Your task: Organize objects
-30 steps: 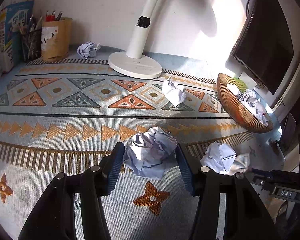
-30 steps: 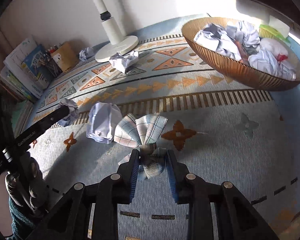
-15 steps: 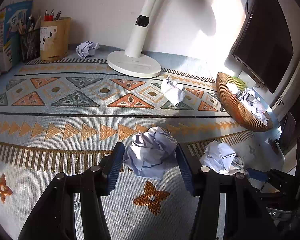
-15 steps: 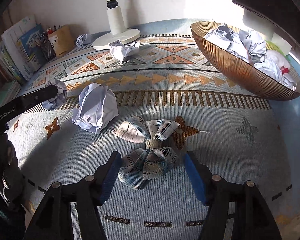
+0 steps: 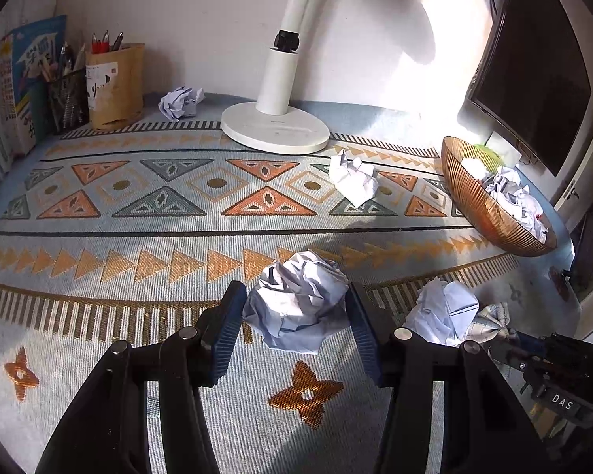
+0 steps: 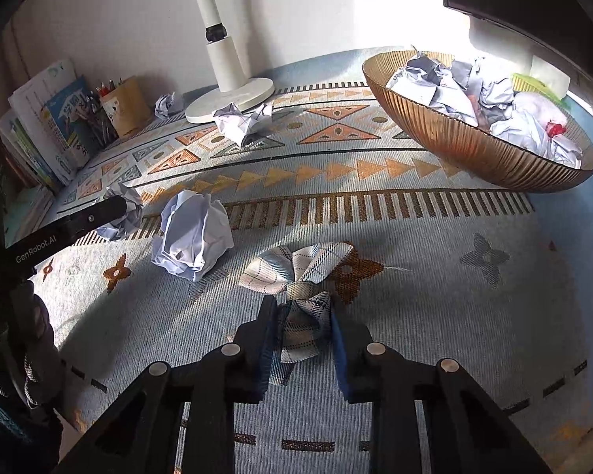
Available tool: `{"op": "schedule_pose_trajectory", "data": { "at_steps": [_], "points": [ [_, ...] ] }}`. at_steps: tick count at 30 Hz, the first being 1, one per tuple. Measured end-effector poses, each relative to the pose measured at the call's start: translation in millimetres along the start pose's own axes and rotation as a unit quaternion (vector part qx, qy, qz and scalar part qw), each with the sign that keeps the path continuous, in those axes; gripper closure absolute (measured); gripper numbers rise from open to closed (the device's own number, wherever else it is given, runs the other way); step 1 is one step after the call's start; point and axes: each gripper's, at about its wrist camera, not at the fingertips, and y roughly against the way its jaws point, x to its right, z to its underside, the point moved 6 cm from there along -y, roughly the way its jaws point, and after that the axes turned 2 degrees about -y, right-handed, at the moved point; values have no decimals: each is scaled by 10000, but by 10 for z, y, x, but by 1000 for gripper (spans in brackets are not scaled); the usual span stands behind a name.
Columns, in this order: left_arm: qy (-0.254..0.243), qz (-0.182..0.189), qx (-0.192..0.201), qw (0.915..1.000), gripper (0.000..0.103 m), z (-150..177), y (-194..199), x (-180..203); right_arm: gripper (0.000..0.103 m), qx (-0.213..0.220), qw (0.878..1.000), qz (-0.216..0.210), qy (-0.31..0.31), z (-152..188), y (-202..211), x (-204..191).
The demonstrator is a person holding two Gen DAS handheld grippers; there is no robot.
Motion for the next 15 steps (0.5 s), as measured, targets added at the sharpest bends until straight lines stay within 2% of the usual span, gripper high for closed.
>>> {"op": "schedule_pose_trajectory", "data": {
  "at_steps": [3,7,10,13,15],
  "points": [
    [-23,247,129,9996,54,-199,88,152,78,243,9997,-42,-52,-133,171,73],
    [-458,545,391,9967,54,-614,215,588,78,685,9976,-14,-103,-393,448,184],
    [-781,893,541,9915,54,-928,249,979,78,1178,9929,142,-133,-678,721,307],
    [-994,1354,665,9836,54,-1261,234,1406,78,1738,9837,376,-278,-1026,1003,494],
    [-1179,1530,768,9782,54,-1444,193,1679,78,2075,9754,565,-484,-1245,1146,654]
  ]
}}
